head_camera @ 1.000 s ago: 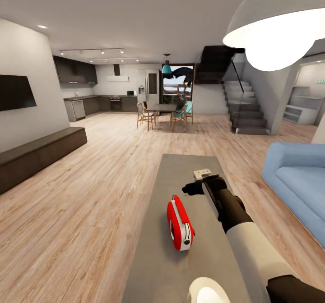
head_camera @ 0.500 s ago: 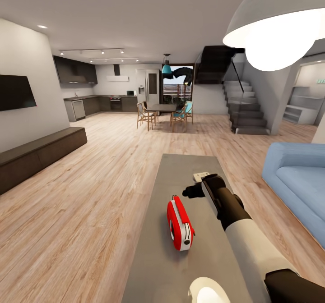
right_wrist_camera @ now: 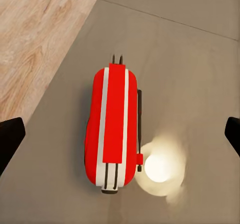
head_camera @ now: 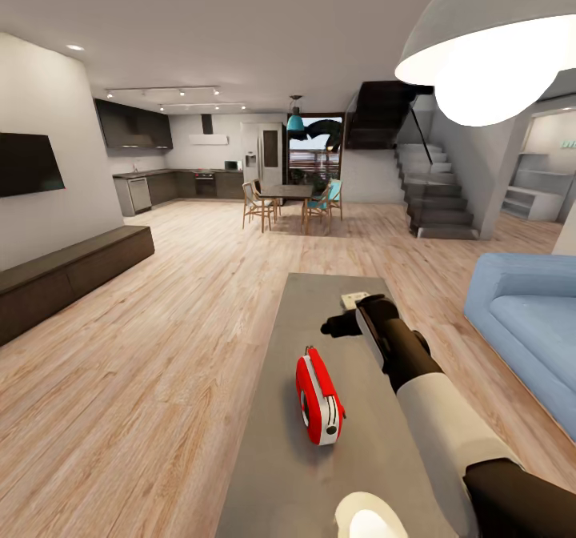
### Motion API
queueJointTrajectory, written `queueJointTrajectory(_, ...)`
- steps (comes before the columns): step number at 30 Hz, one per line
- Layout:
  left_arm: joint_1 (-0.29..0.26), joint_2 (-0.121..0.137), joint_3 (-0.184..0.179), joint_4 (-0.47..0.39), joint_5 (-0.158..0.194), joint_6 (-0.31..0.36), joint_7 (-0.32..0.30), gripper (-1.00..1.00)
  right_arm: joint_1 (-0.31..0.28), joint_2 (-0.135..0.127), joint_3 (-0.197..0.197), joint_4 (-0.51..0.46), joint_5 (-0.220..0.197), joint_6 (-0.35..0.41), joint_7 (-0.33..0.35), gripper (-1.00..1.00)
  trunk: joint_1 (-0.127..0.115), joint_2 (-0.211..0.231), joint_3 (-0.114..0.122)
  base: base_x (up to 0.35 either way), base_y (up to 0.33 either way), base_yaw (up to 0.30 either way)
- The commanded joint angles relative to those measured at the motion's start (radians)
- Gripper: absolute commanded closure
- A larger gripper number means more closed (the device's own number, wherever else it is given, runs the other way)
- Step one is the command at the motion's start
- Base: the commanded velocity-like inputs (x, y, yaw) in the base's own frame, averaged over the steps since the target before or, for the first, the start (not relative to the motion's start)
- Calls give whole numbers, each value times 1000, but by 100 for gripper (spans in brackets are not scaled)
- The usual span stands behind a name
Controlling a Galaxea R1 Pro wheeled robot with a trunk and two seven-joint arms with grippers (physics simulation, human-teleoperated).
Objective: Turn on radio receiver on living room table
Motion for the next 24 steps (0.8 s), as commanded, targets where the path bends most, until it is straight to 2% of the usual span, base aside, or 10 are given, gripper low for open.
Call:
queueJointTrajectory(1, 0, 0, 0, 0, 0, -5, 0, -100, -1, 0, 0, 0, 0, 0, 0, -100, 0, 0, 0, 0, 0, 0)
queueJointTrajectory(7, 0, 0, 0, 0, 0, -29, 0, -100, -2, -1, 0, 0, 5, -2, -1, -100, 0, 0, 0, 0, 0, 0)
queueJointTrajectory(18, 0, 0, 0, 0, 0, -31, 1, -100, -2, -1, 1, -1, 7, -3, -3, -100, 0, 0, 0, 6, 0, 0)
queueJointTrajectory(24, 0, 1, 0, 0, 0, -31, 4, -100, -2, -6, -1, -3, 8, -4, -4, -100, 0, 0, 0, 194, 0, 0)
